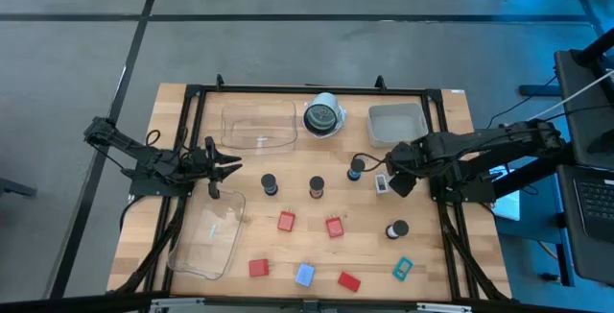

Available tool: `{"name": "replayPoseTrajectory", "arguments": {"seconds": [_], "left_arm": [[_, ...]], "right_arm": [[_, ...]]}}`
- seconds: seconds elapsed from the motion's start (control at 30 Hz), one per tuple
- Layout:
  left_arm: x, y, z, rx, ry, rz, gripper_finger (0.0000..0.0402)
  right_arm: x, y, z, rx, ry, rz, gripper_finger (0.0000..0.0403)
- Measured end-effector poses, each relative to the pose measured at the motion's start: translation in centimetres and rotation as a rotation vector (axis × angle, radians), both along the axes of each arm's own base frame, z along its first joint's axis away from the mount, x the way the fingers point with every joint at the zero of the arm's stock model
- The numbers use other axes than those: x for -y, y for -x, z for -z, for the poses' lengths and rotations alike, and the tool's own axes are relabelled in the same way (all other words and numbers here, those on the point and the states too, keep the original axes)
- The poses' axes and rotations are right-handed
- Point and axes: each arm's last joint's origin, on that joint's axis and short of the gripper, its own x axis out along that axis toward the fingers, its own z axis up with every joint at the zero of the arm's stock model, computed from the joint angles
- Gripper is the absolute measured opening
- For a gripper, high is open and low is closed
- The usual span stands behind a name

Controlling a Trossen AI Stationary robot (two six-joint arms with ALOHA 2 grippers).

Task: Pick & Place Office items
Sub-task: Put the light green hourglass into the gray bin

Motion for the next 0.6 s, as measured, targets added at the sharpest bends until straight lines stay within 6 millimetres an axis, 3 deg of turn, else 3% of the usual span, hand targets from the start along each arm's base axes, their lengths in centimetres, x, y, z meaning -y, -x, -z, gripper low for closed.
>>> {"name": "replayPoseTrajectory", "arguments": {"seconds": [0.23,0.4,0.6], "left_arm": [[0.0,0.0,0.0,0.001,0.0,0.0,0.0086],[0.0,0.0,0.0,0.0,0.0,0.0,0.0086],[0.0,0.0,0.0,0.0,0.0,0.0,0.0086]], "right_arm": [[1.8,-0.1,-5.5,0.053,0.25,0.048,0.02],[5.0,0.2,-5.9,0.014,0.322,0.14,0.02],[9.9,-0.1,-5.1,0.015,0.361,0.236,0.0201]]}}
